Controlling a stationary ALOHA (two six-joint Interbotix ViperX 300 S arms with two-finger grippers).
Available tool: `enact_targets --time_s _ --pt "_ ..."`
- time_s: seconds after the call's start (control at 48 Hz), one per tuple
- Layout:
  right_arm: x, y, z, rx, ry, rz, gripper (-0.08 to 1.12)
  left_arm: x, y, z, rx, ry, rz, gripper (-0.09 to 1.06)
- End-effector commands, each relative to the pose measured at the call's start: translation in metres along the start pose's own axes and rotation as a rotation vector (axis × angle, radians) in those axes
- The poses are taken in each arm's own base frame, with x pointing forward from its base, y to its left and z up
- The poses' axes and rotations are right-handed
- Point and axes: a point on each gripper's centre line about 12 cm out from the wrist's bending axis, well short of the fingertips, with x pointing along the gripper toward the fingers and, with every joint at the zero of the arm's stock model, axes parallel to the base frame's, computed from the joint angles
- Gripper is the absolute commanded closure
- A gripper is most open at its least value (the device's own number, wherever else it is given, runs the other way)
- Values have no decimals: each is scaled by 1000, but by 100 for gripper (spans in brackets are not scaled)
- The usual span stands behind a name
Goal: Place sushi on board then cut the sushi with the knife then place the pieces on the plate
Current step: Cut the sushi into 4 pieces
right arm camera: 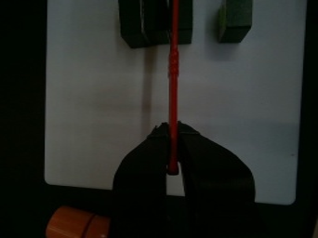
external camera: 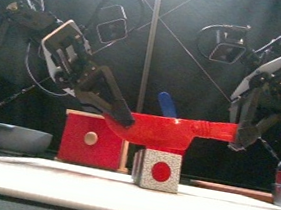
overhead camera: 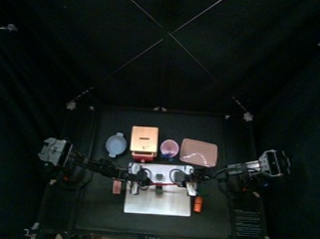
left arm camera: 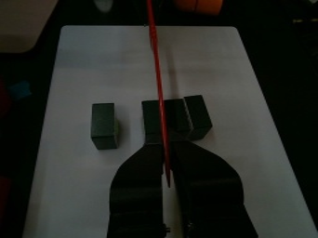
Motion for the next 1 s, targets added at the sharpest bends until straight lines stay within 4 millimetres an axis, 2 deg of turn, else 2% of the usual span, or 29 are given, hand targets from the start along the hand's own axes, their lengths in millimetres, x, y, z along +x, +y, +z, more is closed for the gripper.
enact_targets --time_s 0.021,0.562,1.0 --pt "-1 8 -8 -13 31 22 69 3 -2 -4 5 20 -5 59" --pt "0 12 -7 8 26 36 69 5 -8 -6 11 26 -17 59" --pt "9 5 -9 -50 51 4 70 8 -5 -15 7 55 -8 59"
